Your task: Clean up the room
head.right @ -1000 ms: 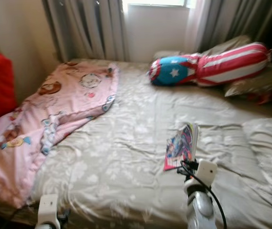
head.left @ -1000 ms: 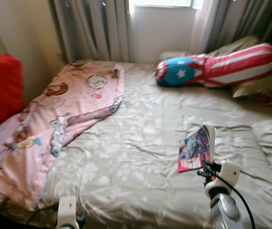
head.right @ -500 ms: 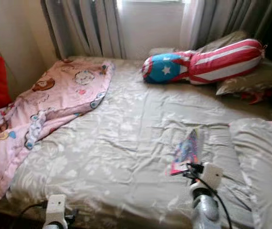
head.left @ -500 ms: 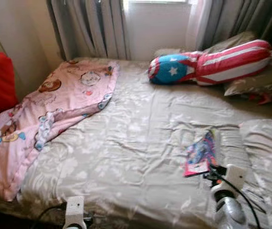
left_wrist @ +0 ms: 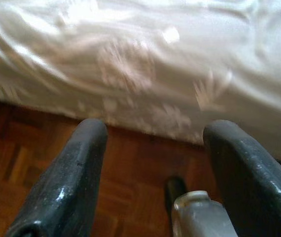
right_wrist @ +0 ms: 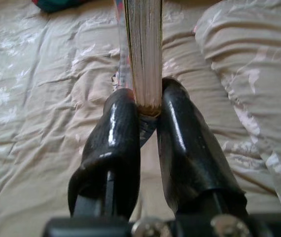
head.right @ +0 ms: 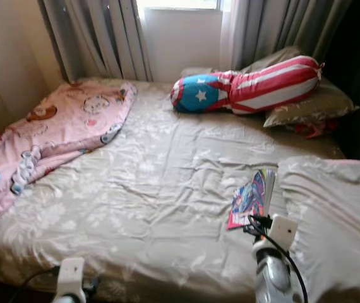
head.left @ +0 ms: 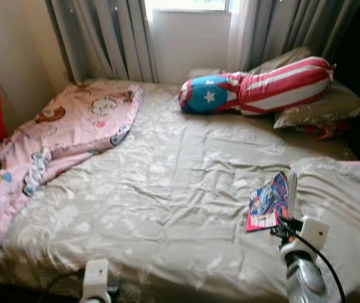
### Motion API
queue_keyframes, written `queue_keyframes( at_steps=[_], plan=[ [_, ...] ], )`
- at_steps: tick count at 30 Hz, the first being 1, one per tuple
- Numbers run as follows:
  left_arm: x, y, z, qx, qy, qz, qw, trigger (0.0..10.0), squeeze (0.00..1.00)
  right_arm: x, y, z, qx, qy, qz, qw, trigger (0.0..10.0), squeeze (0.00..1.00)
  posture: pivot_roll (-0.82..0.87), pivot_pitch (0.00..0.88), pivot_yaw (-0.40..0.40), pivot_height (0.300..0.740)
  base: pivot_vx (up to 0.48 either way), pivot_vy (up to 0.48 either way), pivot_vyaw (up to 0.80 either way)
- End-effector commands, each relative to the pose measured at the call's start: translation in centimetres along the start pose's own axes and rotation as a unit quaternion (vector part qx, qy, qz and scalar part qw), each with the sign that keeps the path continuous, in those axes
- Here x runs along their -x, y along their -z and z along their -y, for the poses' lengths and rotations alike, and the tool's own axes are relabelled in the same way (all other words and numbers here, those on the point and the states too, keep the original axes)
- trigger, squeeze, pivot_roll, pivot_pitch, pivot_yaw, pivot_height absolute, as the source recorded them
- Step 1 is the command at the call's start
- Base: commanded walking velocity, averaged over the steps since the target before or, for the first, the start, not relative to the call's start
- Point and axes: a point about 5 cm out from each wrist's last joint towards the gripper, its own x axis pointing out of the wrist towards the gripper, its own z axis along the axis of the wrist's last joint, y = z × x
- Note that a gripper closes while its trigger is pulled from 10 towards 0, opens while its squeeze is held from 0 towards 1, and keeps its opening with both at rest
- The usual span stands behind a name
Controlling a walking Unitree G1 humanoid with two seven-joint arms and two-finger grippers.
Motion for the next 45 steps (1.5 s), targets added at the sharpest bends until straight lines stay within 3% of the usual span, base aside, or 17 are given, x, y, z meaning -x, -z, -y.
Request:
queue_keyframes(
  at_steps=[1, 18, 37, 45],
  plan=[
    [-0.01, 0.11, 0.15, 0.004, 0.001, -0.005, 1.000, 10.0, 0.00, -0.28, -0.70, -0.35, 0.002, -0.011, 0.014, 1.000, 10.0, 0.00, -0.05, 0.000, -0.029, 0.719, 0.000, 0.000, 0.00],
    [-0.01, 0.15, 0.16, 0.013, 0.002, -0.007, 1.000, 10.0, 0.00, -0.20, -0.48, -0.43, -0.002, -0.011, 0.010, 1.000, 10.0, 0.00, -0.04, 0.000, -0.030, 0.719, 0.000, 0.000, 0.00],
    [0.05, 0.21, 0.14, 0.008, 0.003, -0.004, 1.000, 10.0, 0.00, -0.30, -0.38, -0.51, 0.003, -0.007, 0.006, 1.000, 10.0, 0.00, -0.04, 0.000, -0.033, 0.719, 0.279, 0.000, -0.12],
    [-0.03, -0.19, 0.11, 0.009, 0.004, 0.007, 1.000, 10.0, 0.00, -0.32, -0.28, -0.59, 0.004, -0.007, 0.003, 1.000, 10.0, 0.00, -0.04, 0.000, -0.031, 0.719, 0.000, 0.000, 0.00]
  ],
)
